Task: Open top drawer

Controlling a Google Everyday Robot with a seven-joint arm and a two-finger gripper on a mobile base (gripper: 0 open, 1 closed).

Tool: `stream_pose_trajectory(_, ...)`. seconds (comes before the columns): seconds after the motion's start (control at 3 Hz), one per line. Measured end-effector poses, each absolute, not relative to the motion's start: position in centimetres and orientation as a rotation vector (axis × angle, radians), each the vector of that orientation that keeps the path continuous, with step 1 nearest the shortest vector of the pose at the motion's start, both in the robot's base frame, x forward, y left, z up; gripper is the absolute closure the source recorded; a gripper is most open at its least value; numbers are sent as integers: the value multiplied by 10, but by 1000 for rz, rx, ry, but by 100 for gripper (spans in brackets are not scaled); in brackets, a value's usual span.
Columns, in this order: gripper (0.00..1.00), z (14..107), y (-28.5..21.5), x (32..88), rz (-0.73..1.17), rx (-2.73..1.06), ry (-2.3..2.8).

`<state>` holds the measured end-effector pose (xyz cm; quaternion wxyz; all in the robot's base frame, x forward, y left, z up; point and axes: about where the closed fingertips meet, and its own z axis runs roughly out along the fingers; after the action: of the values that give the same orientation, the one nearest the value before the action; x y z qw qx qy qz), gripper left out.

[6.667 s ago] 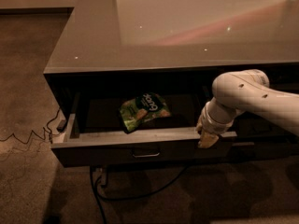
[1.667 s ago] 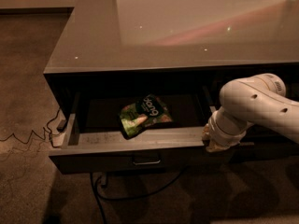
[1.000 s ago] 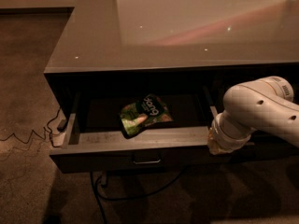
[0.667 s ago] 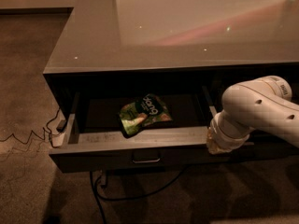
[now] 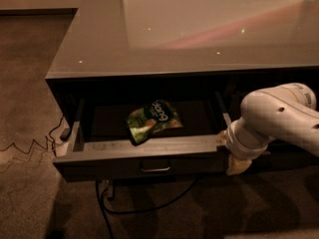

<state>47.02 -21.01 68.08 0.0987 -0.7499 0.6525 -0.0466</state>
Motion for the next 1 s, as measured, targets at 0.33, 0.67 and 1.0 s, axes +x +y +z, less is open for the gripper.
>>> stream_pose_trajectory(0.33,0,681,-210,469,-138,-2218,1928)
stream_pose_trajectory(0.67,0,700,-204,466,-190,-2200,1869)
stream_pose_trajectory(1.0,0,728,-197,467,-236,-2165,1778)
